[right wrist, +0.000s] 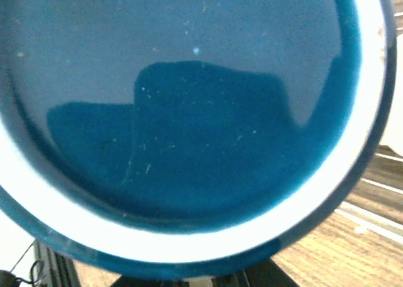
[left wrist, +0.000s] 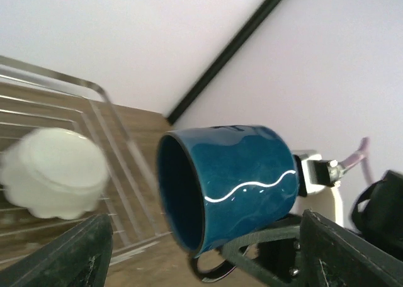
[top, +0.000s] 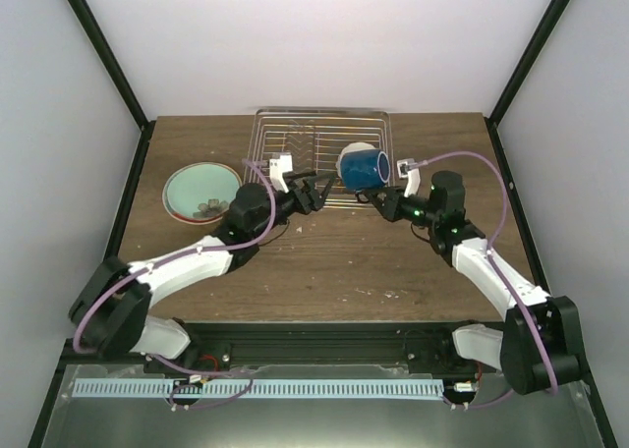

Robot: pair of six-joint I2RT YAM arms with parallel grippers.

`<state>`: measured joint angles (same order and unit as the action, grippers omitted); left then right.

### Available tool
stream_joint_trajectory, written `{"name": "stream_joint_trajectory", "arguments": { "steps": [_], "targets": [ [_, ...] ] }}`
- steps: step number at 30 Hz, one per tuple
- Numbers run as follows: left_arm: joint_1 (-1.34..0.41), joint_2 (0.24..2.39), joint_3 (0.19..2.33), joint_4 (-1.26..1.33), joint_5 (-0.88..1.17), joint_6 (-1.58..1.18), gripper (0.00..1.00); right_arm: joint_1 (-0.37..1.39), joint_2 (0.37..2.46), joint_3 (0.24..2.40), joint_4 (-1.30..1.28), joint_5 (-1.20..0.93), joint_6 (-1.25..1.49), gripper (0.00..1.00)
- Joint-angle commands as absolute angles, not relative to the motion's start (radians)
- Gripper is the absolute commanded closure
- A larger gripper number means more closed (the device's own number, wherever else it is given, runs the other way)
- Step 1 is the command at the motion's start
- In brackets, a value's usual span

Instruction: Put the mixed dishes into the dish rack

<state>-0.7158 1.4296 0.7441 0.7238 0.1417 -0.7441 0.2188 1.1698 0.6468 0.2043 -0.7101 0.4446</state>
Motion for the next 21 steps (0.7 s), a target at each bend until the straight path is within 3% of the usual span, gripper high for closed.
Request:
{"name": "stream_joint_trajectory", "arguments": {
  "steps": [1, 7, 21],
  "targets": [
    [-0.725, 1.319, 0.813, 0.228, -0.056, -0.502, 0.17, 0.212, 1.210, 0.771, 0.188, -0.643, 0.350, 0.99],
    [-0.727, 1.196, 0.825, -0.048, -0.269, -0.430, 0.17, 0.214, 1.373, 0.900, 0.127, -0.655, 0.304, 0.99],
    [-0.727, 1.018, 0.690, -0.114, -0.335, -0.427, 0.16, 0.240, 1.667, 1.280, -0.207, -0.494, -0.006, 0.99]
  ]
}}
